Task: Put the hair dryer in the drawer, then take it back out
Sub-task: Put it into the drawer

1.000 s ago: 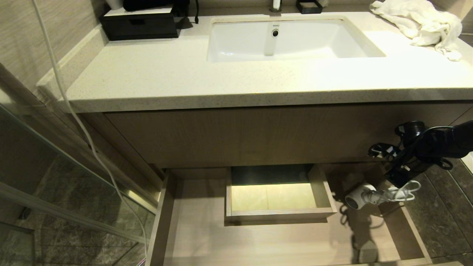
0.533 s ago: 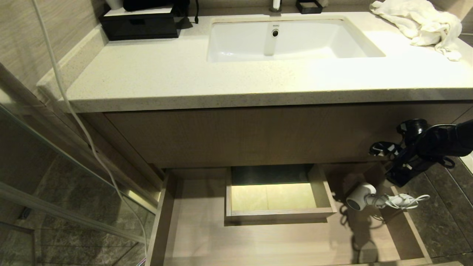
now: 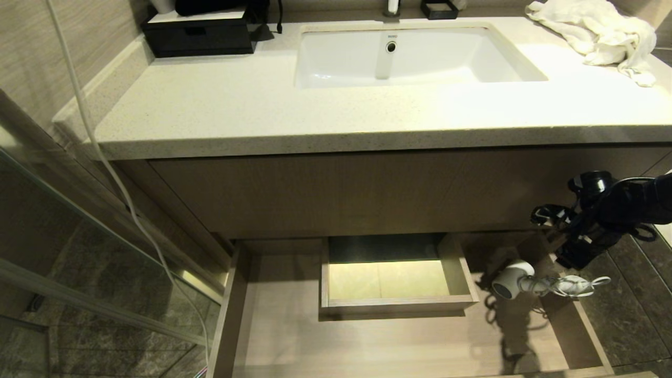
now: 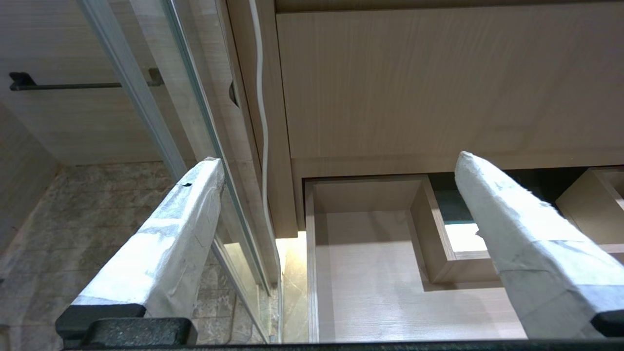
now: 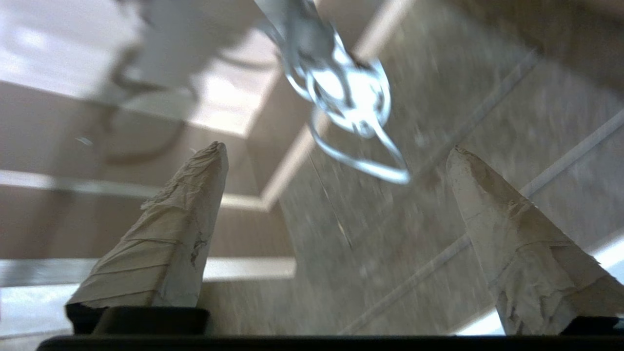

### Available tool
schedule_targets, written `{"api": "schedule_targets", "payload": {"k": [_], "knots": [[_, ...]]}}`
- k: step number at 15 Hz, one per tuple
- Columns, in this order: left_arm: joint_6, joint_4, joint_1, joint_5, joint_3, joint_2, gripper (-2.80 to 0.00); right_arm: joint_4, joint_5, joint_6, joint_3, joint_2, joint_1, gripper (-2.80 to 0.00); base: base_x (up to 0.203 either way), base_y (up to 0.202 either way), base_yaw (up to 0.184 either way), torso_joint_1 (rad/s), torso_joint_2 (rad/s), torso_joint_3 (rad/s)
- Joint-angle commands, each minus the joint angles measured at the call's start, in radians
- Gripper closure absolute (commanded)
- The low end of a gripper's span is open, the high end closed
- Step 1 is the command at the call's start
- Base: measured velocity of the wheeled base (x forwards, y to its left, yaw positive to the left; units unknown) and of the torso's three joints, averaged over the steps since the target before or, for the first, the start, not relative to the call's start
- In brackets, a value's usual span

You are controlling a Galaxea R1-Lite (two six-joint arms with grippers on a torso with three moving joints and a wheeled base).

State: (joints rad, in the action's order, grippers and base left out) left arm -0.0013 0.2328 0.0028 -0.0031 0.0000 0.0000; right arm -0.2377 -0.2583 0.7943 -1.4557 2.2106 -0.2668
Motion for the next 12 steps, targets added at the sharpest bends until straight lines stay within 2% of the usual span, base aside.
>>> {"api": "schedule_targets", "payload": {"k": [1,9,12], "knots": [[0.0,0.002,0.0,0.0,0.04,0.0,-2.8,-0.003,-0.034,0.003,-0.002,0.024,-0.039,-2.8,0.0,0.0,0.0,0.0,0.0,0.0],[0.0,0.002,0.0,0.0,0.04,0.0,-2.8,-0.017,-0.046,0.005,-0.02,0.109,-0.128,-2.8,0.0,0.0,0.0,0.0,0.0,0.0],[0.0,0.002,0.0,0.0,0.04,0.0,-2.8,-0.016,-0.109,0.004,-0.031,0.142,-0.138,-2.8,0.0,0.0,0.0,0.0,0.0,0.0]]}}
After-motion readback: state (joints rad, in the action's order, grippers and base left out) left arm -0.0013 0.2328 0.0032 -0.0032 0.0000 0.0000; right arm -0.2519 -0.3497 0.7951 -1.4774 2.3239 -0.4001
